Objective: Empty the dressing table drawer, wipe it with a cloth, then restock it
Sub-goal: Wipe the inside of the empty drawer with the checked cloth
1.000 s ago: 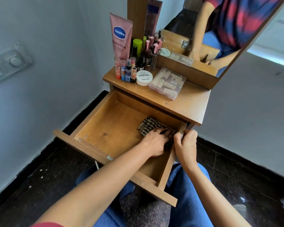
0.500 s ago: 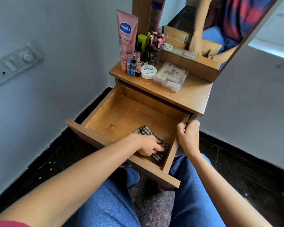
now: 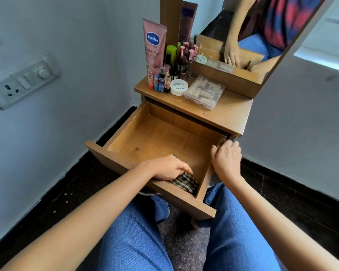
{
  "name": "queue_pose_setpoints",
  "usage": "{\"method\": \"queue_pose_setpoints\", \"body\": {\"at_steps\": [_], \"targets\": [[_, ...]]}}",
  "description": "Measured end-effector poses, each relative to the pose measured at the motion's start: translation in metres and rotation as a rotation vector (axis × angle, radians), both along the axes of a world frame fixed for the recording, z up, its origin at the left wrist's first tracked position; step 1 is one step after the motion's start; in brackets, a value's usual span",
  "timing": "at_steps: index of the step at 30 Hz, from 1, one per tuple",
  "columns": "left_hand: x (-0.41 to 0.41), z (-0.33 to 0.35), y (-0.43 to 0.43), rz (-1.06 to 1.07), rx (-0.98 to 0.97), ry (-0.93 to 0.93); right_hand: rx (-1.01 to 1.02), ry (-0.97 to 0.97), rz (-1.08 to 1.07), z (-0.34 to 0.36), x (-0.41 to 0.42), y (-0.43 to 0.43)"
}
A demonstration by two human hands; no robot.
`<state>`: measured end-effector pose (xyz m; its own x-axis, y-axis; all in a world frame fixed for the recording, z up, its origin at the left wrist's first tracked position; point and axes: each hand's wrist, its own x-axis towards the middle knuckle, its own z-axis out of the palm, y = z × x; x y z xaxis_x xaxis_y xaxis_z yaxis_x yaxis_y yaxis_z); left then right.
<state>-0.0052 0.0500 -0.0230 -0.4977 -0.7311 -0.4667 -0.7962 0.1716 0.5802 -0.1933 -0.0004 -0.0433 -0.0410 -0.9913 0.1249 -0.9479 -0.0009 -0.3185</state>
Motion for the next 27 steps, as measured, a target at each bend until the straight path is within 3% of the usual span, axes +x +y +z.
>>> {"method": "queue_pose_setpoints", "body": {"at_steps": [2, 4, 6, 8, 11, 17, 22, 27], "targets": [[0.016, 0.003, 0.002, 0.240, -0.119, 0.087, -0.091, 0.100, 0.182, 0.008, 0.003, 0.007], [0.038, 0.005, 0.002, 0.393, -0.231, 0.069, -0.098, 0.096, 0.565, 0.015, 0.010, 0.015], [0.063, 0.007, 0.006, 0.488, -0.334, -0.031, 0.078, 0.161, 0.968, 0.016, 0.021, 0.015], [0.087, 0.006, 0.011, 0.574, -0.417, -0.141, 0.328, 0.302, 1.196, 0.009, 0.034, 0.012], [0.119, -0.001, 0.014, 0.684, -0.526, -0.165, 0.587, 0.488, 1.305, 0.003, 0.049, 0.004], [0.141, -0.006, 0.008, 0.815, -0.583, -0.152, 0.513, 0.829, 1.457, 0.007, 0.051, -0.001], [0.140, -0.018, 0.010, 0.888, -0.683, -0.215, 0.538, 0.787, 1.510, 0.003, 0.059, -0.005], [0.139, -0.023, 0.009, 0.885, -0.691, -0.259, 0.592, 0.604, 1.519, -0.003, 0.073, -0.015]]}}
